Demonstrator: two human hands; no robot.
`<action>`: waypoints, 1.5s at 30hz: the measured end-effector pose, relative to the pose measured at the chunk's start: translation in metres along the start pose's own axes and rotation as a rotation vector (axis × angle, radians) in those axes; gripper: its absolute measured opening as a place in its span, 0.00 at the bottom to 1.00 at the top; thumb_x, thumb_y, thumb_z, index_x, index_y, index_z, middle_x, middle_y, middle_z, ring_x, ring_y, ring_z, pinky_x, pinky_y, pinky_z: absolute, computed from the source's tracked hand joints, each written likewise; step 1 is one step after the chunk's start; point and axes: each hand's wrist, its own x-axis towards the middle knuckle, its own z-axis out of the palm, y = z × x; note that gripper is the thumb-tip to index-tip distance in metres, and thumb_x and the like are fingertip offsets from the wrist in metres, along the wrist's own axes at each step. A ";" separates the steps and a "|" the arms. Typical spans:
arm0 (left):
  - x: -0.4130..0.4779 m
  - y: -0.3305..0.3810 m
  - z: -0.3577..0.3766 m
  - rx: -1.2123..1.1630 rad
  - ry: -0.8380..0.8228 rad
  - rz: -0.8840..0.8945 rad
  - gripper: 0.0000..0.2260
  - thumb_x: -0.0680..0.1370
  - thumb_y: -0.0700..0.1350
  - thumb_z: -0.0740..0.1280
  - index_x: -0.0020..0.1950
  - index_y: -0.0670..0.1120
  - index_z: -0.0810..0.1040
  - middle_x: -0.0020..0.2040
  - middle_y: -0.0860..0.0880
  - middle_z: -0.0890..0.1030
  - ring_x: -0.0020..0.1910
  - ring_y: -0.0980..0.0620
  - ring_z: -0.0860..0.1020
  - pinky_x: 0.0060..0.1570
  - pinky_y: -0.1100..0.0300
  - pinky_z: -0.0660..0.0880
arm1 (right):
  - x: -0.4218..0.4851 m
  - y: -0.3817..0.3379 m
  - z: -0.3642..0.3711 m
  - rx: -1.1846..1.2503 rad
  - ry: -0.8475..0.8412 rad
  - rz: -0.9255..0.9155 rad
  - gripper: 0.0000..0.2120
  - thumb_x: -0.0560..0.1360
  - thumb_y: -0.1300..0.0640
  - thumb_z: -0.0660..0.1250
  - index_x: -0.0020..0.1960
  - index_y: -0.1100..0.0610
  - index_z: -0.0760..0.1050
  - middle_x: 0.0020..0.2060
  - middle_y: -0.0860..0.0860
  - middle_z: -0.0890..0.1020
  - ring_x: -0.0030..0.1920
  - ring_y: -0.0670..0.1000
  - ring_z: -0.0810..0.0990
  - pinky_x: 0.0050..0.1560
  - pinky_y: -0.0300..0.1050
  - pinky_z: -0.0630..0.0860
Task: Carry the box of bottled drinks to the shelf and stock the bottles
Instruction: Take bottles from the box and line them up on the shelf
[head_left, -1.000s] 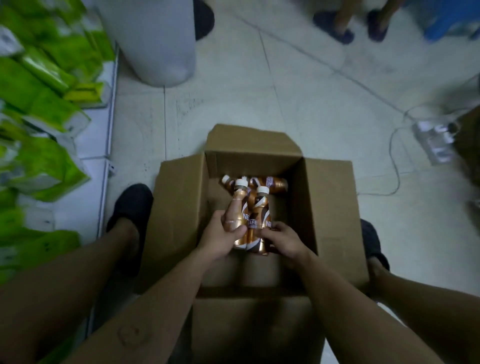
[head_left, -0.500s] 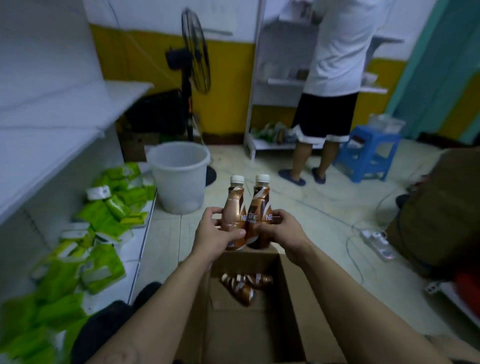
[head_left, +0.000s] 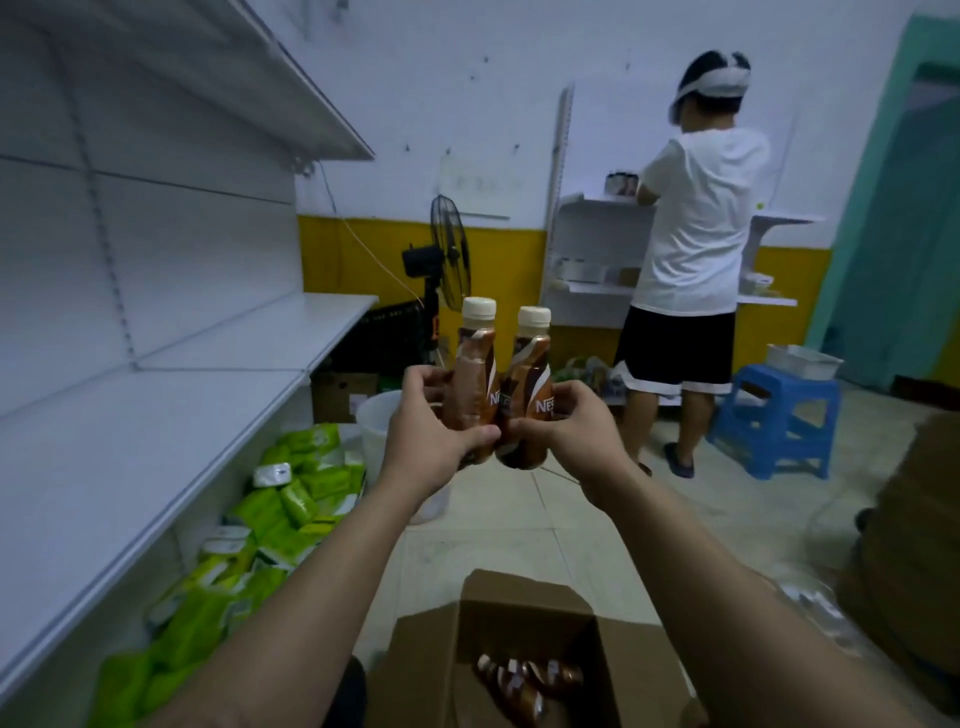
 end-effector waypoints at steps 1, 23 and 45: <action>0.002 0.004 -0.007 0.024 0.021 0.006 0.34 0.60 0.45 0.82 0.58 0.56 0.65 0.52 0.57 0.76 0.51 0.54 0.77 0.41 0.63 0.77 | 0.003 -0.006 0.005 0.013 -0.017 -0.016 0.23 0.62 0.57 0.80 0.51 0.48 0.72 0.50 0.46 0.80 0.50 0.45 0.79 0.43 0.39 0.75; -0.125 0.068 -0.302 0.844 0.685 -0.358 0.41 0.59 0.48 0.81 0.66 0.59 0.64 0.44 0.59 0.78 0.43 0.57 0.80 0.42 0.59 0.78 | -0.078 -0.124 0.315 0.263 -0.861 -0.224 0.25 0.58 0.51 0.81 0.49 0.50 0.72 0.44 0.42 0.79 0.42 0.42 0.79 0.36 0.39 0.73; -0.112 0.070 -0.403 1.143 0.809 -0.506 0.39 0.67 0.46 0.77 0.73 0.51 0.59 0.65 0.45 0.73 0.59 0.44 0.74 0.53 0.51 0.74 | -0.129 -0.155 0.448 0.152 -1.059 -0.142 0.31 0.62 0.63 0.77 0.60 0.49 0.68 0.48 0.50 0.80 0.50 0.54 0.79 0.47 0.47 0.77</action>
